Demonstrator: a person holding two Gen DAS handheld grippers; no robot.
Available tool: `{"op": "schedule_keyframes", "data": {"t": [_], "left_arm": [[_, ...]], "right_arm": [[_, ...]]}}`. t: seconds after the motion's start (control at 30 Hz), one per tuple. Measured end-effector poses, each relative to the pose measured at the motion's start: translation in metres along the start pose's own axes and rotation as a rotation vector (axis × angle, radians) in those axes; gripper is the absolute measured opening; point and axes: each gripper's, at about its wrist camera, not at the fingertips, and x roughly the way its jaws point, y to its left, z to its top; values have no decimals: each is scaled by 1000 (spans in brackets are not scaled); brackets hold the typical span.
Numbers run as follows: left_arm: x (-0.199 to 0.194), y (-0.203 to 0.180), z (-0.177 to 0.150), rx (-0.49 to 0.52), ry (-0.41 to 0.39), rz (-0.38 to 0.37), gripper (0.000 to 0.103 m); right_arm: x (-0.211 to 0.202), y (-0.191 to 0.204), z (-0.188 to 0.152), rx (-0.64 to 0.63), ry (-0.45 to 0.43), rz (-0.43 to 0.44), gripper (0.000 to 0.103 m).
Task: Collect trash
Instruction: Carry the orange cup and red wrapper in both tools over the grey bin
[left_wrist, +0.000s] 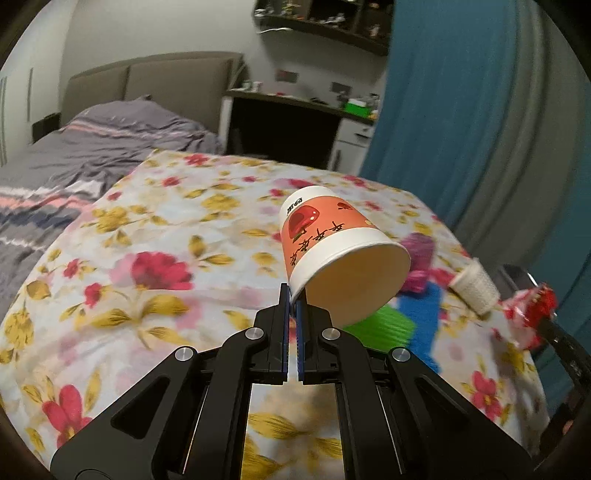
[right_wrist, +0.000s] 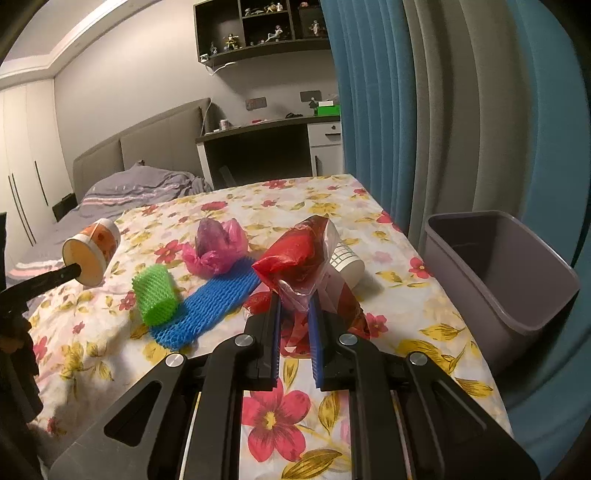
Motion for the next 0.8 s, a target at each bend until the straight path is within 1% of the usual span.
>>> {"op": "schedule_keyframes", "data": {"t": [0.2, 0.4, 0.67, 0.8], "left_arm": [[-10, -43, -4, 71, -5, -69, 2], [-11, -91, -7, 141, -2, -137, 2], [-8, -165, -11, 236, 1, -232, 2], [-4, -197, -12, 268, 4, -273, 2]], "right_arm": [[-14, -9, 0, 14, -23, -6, 14], [-29, -24, 2, 34, -53, -25, 14], [-51, -57, 8, 63, -86, -66, 14], [-57, -73, 9, 77, -93, -93, 14]]}}
